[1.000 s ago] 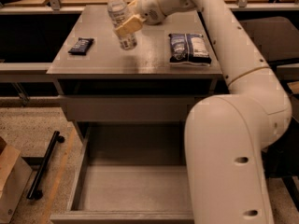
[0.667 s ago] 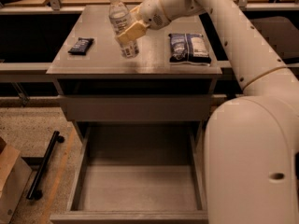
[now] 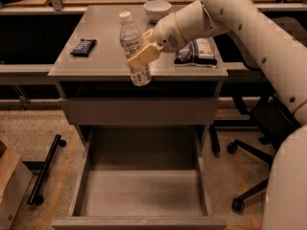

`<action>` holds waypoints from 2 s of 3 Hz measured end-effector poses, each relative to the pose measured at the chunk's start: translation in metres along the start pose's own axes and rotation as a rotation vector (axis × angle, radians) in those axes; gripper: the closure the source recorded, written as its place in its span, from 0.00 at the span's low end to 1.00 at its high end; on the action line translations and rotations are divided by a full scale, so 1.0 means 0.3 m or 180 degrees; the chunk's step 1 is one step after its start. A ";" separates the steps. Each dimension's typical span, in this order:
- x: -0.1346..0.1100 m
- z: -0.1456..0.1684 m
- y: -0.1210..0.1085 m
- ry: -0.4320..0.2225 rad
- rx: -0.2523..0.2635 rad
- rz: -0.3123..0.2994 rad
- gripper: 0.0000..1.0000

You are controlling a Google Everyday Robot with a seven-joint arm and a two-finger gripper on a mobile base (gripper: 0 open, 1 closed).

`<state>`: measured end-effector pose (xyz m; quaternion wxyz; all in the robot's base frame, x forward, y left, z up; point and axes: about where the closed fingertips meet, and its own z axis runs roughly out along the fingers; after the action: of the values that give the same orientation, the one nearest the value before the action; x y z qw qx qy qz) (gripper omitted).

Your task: Place blue plastic bottle into middle drawer

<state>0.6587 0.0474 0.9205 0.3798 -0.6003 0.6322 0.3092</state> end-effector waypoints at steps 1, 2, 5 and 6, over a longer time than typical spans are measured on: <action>0.063 0.055 0.043 0.0089 -0.0136 0.0080 1.00; 0.060 0.053 0.041 0.0084 -0.0129 0.0075 1.00; 0.239 0.227 0.208 0.0027 -0.0553 -0.0026 1.00; 0.361 0.322 0.332 -0.0050 -0.0639 0.0016 1.00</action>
Offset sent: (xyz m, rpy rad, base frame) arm -0.0116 0.0038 -0.0254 -0.0257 0.0468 0.0193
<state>0.5713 0.0811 0.7715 0.3218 -0.6314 0.5966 0.3767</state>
